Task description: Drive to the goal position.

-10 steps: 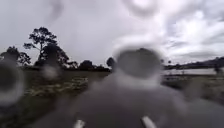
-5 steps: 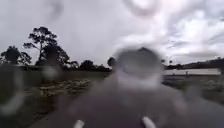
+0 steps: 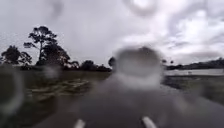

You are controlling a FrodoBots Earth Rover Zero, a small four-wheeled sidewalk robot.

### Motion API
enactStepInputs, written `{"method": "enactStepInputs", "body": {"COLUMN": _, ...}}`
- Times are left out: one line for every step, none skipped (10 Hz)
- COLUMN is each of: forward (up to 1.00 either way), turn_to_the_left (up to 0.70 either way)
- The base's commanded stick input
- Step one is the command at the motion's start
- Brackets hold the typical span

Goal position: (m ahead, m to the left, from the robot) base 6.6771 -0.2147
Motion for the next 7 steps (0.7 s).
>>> {"method": "enactStepInputs", "body": {"forward": 0.85, "turn_to_the_left": 0.0}}
{"method": "enactStepInputs", "body": {"forward": 0.85, "turn_to_the_left": 0.0}}
{"method": "enactStepInputs", "body": {"forward": 0.85, "turn_to_the_left": 0.0}}
{"method": "enactStepInputs", "body": {"forward": 0.85, "turn_to_the_left": -0.04}}
{"method": "enactStepInputs", "body": {"forward": 0.85, "turn_to_the_left": -0.21}}
{"method": "enactStepInputs", "body": {"forward": 0.85, "turn_to_the_left": -0.33}}
{"method": "enactStepInputs", "body": {"forward": 0.85, "turn_to_the_left": -0.34}}
